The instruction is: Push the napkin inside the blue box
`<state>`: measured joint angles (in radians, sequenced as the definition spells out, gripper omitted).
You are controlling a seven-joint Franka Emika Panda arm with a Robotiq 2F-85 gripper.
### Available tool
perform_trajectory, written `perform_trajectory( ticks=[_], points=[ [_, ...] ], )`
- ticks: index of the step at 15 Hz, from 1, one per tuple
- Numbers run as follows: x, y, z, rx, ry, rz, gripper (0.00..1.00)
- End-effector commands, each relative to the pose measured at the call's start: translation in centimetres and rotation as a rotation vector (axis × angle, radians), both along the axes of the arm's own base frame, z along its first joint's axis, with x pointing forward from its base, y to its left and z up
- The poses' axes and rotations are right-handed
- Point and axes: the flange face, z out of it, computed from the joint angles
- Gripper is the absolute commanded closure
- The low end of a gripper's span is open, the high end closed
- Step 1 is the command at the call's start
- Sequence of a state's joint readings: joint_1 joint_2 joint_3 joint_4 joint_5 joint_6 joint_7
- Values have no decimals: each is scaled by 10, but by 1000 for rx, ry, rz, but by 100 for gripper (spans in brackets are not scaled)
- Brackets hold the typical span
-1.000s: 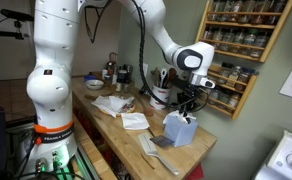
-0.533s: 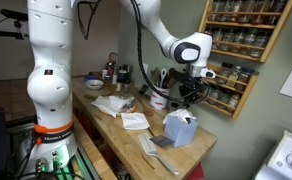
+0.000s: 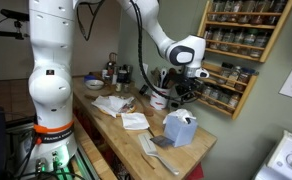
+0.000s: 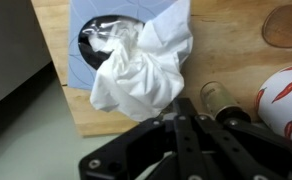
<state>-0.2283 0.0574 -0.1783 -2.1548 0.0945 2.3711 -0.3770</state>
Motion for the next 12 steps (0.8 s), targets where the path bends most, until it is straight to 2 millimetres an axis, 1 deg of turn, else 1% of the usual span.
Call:
perform_trajectory(
  ticks=[1, 7, 8, 9, 10, 12],
  points=[
    [4, 0, -18, 6, -12, -6, 97],
    [15, -13, -43, -35, -25, -126, 98],
    [16, -16, -46, -42, -31, -152, 99],
    [15, -18, -47, -42, -31, -173, 97],
    [14, -22, -48, -41, -33, -192, 98],
    [8, -28, -46, -42, -23, -212, 98]
  ],
)
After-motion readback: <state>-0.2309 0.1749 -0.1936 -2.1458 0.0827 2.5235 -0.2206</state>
